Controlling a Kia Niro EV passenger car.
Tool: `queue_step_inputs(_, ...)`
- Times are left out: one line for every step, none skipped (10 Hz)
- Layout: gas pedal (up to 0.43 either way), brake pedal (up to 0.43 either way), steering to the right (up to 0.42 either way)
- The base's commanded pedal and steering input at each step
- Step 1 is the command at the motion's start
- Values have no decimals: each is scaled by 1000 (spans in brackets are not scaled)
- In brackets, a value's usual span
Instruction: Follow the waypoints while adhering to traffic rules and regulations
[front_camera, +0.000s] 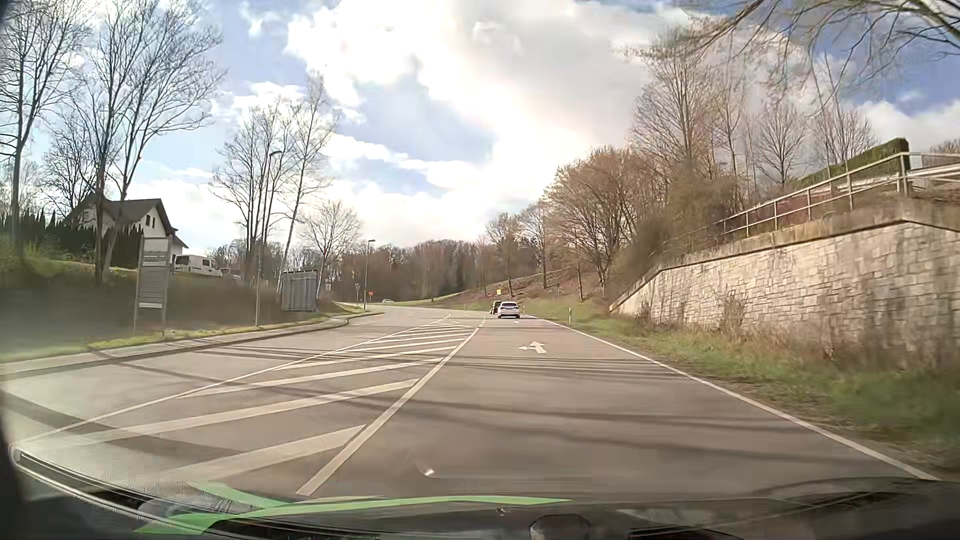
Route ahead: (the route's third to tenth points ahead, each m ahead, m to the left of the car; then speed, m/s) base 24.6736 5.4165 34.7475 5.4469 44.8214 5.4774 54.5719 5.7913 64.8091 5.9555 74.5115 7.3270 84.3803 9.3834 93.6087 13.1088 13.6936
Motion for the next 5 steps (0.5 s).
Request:
queue_step_inputs(87,0,1)
queue_step_inputs(87,0,1)
queue_step_inputs(87,0,1)
queue_step_inputs(87,0,1)
queue_step_inputs(87,0,0)
